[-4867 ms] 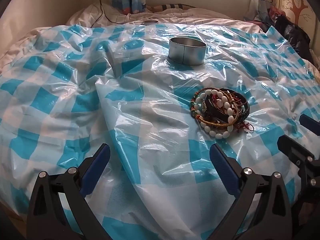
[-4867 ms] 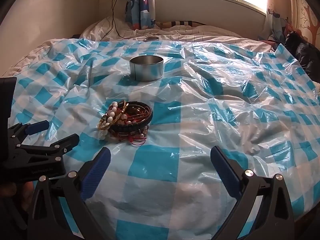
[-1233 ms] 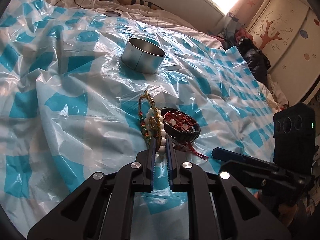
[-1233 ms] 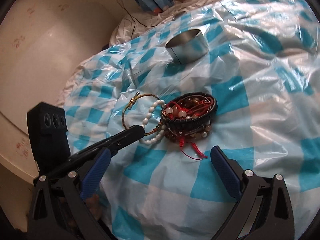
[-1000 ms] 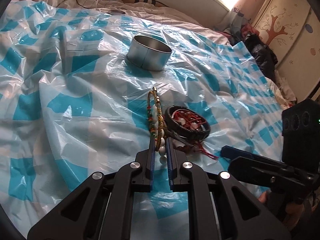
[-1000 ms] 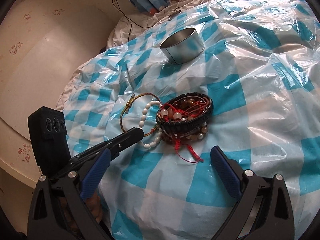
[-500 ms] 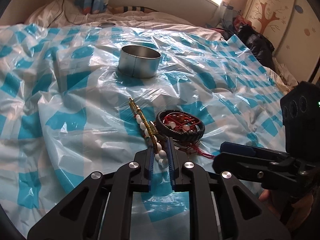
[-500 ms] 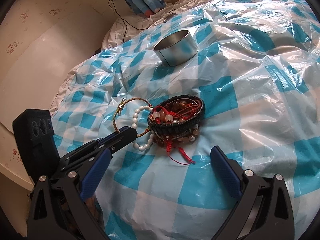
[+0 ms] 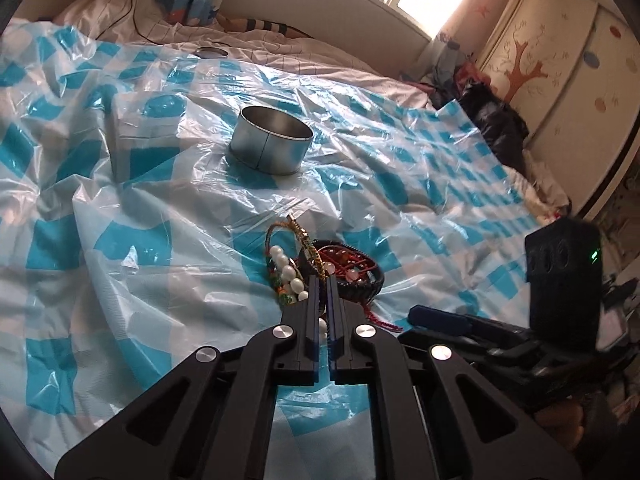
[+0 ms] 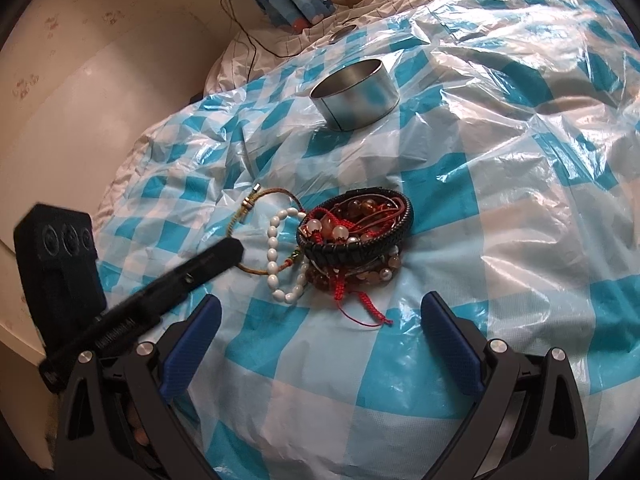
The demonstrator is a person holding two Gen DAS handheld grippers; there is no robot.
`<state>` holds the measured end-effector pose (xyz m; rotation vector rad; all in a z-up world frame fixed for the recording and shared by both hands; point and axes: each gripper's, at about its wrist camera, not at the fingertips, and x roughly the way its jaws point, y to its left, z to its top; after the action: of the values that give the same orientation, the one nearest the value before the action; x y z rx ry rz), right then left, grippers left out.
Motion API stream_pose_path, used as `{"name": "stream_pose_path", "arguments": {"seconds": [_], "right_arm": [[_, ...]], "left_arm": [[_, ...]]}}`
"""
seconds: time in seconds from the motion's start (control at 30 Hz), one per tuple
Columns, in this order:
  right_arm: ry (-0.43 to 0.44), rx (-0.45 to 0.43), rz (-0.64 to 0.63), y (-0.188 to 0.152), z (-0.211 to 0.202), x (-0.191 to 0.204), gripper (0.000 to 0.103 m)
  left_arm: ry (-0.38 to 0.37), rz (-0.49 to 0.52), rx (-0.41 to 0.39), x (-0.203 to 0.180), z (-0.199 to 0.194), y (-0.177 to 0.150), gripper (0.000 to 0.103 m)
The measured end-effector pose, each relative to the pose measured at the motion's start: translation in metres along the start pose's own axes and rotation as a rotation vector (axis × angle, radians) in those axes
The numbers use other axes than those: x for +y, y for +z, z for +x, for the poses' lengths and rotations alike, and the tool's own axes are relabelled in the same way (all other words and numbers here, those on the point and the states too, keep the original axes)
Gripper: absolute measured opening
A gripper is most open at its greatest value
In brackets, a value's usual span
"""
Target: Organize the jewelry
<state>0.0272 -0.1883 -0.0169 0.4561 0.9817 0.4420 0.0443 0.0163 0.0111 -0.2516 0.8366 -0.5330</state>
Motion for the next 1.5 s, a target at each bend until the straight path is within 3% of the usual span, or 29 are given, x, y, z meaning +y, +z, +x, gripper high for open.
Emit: {"name": "stream_pose_path", "arguments": {"seconds": [0.17, 0.3, 0.4, 0.47, 0.53, 0.77, 0.87, 0.93, 1.03, 1.27, 1.37, 1.5], "right_arm": [[-0.083, 0.002, -0.158, -0.007, 0.005, 0.026, 0.096], [-0.071, -0.037, -0.299, -0.010, 0.006, 0.054, 0.096], [-0.080, -0.014, -0.398, -0.012, 0.018, 0.075, 0.094], [-0.060, 0.022, -0.446, -0.013, 0.030, 0.084, 0.081], [-0.054, 0.079, -0.475, -0.013, 0.045, 0.090, 0.060], [-0.005, 0.157, -0.412, -0.003, 0.070, 0.081, 0.030], [0.011, 0.174, -0.377, 0.000, 0.070, 0.075, 0.012], [0.044, 0.179, -0.349, 0.000, 0.066, 0.072, 0.008], [0.174, 0.168, -0.236, 0.006, 0.050, 0.061, 0.008], [0.550, 0.010, 0.075, 0.048, -0.002, 0.010, 0.008], [0.638, -0.034, 0.137, 0.065, -0.014, -0.003, 0.008], [0.684, -0.075, 0.183, 0.090, -0.019, -0.017, 0.008]], "left_arm": [[0.034, -0.010, -0.049, 0.013, -0.021, 0.006, 0.003], [0.056, -0.041, -0.087, 0.029, -0.036, 0.010, 0.003], [0.070, -0.059, -0.108, 0.038, -0.045, 0.012, 0.003], [0.072, -0.068, -0.117, 0.042, -0.048, 0.013, 0.003], [0.074, -0.075, -0.126, 0.045, -0.051, 0.013, 0.003], [0.078, -0.078, -0.138, 0.048, -0.052, 0.015, 0.003], [0.077, -0.081, -0.137, 0.048, -0.052, 0.015, 0.003], [0.077, -0.083, -0.134, 0.047, -0.052, 0.015, 0.003], [0.074, -0.080, -0.129, 0.046, -0.049, 0.017, 0.003], [0.027, -0.078, -0.105, 0.041, -0.036, 0.024, 0.003], [0.005, -0.058, -0.096, 0.033, -0.029, 0.031, 0.003], [-0.031, -0.024, -0.090, 0.021, -0.018, 0.049, 0.003]]}}
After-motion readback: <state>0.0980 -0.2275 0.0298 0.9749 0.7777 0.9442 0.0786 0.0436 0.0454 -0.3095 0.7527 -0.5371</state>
